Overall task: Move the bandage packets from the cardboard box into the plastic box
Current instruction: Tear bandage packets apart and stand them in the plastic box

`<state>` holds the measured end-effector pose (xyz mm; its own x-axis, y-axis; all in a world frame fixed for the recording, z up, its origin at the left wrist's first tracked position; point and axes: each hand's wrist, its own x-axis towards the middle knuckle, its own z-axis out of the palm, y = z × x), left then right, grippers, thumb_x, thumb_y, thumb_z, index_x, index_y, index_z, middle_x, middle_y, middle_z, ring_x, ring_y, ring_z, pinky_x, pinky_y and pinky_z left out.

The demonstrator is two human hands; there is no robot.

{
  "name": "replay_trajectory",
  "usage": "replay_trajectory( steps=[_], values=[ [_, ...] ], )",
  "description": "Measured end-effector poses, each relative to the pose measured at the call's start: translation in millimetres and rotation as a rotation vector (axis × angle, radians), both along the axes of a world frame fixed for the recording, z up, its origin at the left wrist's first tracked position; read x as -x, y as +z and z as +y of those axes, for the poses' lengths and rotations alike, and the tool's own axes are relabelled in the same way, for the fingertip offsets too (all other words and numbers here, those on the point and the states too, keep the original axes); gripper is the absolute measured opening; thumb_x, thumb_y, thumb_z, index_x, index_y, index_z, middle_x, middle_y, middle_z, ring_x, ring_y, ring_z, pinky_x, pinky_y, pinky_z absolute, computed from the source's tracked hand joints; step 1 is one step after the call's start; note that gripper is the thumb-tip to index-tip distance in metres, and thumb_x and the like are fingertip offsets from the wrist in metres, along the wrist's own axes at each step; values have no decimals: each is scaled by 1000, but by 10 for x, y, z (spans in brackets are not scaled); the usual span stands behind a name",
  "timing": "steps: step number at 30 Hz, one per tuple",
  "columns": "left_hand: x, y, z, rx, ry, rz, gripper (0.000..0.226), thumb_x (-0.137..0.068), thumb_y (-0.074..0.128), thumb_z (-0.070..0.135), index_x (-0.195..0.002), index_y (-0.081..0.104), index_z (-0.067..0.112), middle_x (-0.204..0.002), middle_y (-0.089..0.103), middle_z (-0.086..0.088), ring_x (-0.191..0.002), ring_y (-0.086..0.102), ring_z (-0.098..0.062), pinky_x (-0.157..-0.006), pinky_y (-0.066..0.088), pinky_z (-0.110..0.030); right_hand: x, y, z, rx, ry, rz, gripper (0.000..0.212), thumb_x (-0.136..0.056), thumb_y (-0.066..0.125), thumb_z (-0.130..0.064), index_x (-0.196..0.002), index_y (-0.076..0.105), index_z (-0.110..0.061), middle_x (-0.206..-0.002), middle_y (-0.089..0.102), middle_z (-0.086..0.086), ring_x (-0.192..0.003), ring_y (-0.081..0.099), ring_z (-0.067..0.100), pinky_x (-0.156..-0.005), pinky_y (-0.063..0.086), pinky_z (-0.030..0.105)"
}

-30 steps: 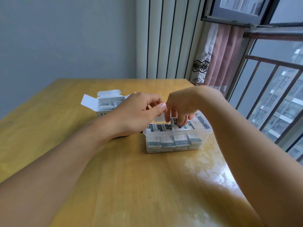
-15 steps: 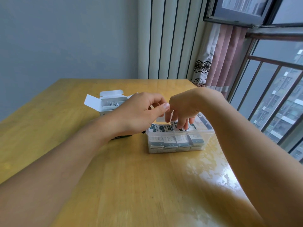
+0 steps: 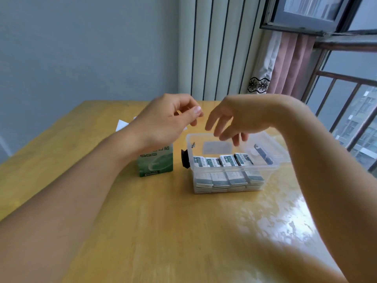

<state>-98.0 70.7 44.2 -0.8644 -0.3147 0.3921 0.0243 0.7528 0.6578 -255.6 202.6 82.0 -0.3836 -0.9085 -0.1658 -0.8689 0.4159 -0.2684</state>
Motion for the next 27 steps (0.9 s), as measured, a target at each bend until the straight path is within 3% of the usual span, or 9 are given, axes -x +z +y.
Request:
replay_trajectory(
  steps=[2, 5, 8, 10, 13, 19, 22, 27],
  values=[
    [-56, 65, -163, 28, 102, 16, 15, -100, 57, 29, -95, 70, 22, -79, 67, 9, -61, 53, 1, -60, 44, -16, -124, 36, -30, 281, 84, 69, 24, -90, 72, -14, -111, 72, -24, -90, 75, -7, -66, 71, 7, -54, 51, 15],
    [-236, 115, -500, 187, 270, -141, 10, -93, 65, 20, -84, 68, 23, -67, 60, 7, -58, 51, -6, -57, 39, -23, -418, -80, -280, 588, 192, 149, 8, -86, 75, -18, -93, 78, -21, -76, 70, -13, -64, 65, 1, -58, 48, 9],
    [-382, 147, -728, 245, 305, -267, 13, -89, 70, 18, -79, 66, 26, -64, 58, 5, -59, 52, -10, -58, 38, -27, -631, -252, -578, 584, 221, 201, 3, -84, 77, -18, -87, 78, -21, -71, 65, -15, -59, 55, -14, -56, 39, 1],
    [-448, 175, -787, 236, 301, -341, 9, -89, 72, 22, -83, 67, 28, -74, 63, 4, -66, 55, -12, -58, 39, -26, -666, -288, -761, 521, 193, 208, 5, -83, 78, -20, -88, 78, -21, -77, 70, -10, -62, 58, -7, -58, 44, 6],
    [-481, 189, -809, 272, 296, -459, 4, -89, 71, 30, -87, 69, 33, -88, 67, 9, -80, 60, -8, -60, 39, -25, -683, -294, -964, 348, 179, 236, 13, -83, 77, -18, -95, 78, -22, -88, 74, -7, -74, 64, 10, -69, 52, 24],
    [-468, 183, -796, 337, 287, -527, 7, -87, 74, 39, -94, 74, 36, -91, 67, 15, -80, 58, 1, -58, 35, -23, -649, -356, -1098, 354, 189, 198, 8, -81, 78, -19, -87, 79, -25, -80, 71, -8, -73, 65, 10, -64, 55, 28],
    [-459, 184, -793, 313, 282, -525, 8, -85, 76, 40, -90, 74, 35, -88, 68, 15, -76, 59, 2, -57, 35, -22, -555, -339, -1051, 414, 191, 116, 9, -81, 76, -13, -80, 79, -22, -69, 69, -13, -58, 60, -6, -51, 41, 8],
    [-451, 167, -777, 290, 294, -519, 7, -87, 76, 33, -81, 74, 32, -73, 67, 16, -64, 55, 4, -53, 34, -20, -448, -355, -980, 336, 207, 70, 3, -83, 77, -17, -81, 79, -20, -61, 66, -15, -50, 54, -9, -47, 36, 5]
  ],
)
